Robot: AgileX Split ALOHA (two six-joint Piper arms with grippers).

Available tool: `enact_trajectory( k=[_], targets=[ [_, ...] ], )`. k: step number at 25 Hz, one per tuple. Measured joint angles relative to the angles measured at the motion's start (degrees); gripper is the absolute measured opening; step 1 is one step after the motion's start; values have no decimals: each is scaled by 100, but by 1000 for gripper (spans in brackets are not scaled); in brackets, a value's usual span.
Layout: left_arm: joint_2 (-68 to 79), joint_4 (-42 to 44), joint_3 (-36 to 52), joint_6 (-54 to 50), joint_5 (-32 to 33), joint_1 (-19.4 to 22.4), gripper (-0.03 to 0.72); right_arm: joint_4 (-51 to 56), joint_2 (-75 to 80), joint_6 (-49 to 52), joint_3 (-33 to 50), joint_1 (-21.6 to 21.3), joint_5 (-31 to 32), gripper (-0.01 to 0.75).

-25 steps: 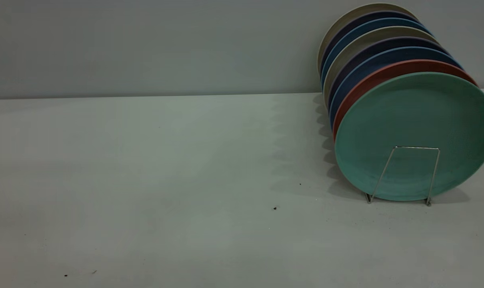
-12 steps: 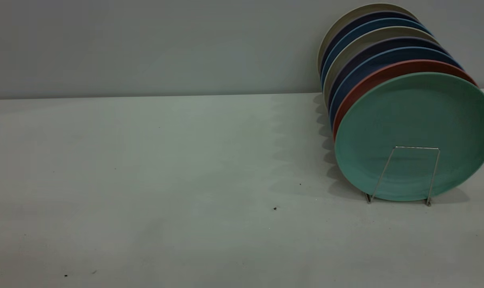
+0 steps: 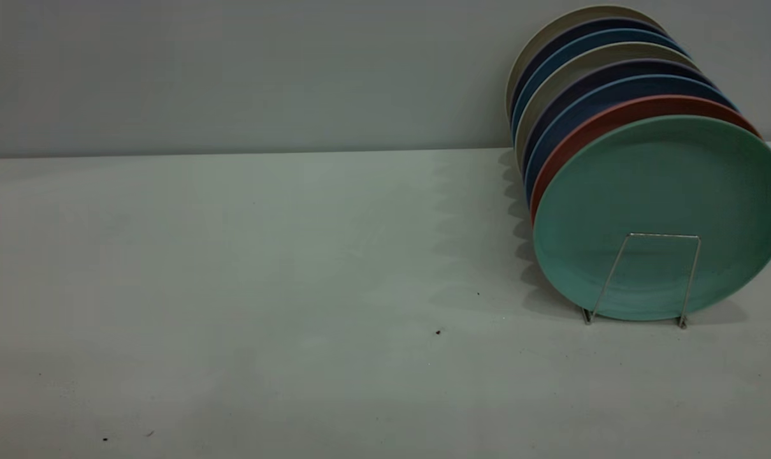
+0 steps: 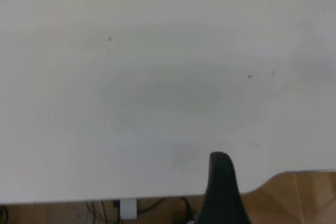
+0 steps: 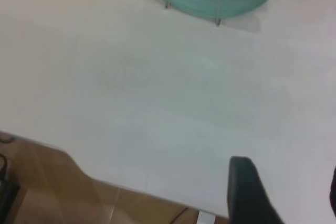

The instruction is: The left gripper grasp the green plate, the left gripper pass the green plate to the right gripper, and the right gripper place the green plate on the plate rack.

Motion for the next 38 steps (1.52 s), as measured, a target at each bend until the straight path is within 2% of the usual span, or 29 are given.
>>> enact_trajectory(
  k=[9,30,35,38],
  targets=[
    [0,-10,101,66,-13,-220,592,-10,0,9,0,0,0,320],
    [0,-29,101,-15,-31,-250,592,-11,-8,75,0,0,0,317],
    [-166,-29,101,-22,-31,-250,592,16,-256,75,10,-331,-6,317],
    [-438,-24,101,-22,-31,-250,592,28,-528,75,15,-384,-6,317]
  ],
)
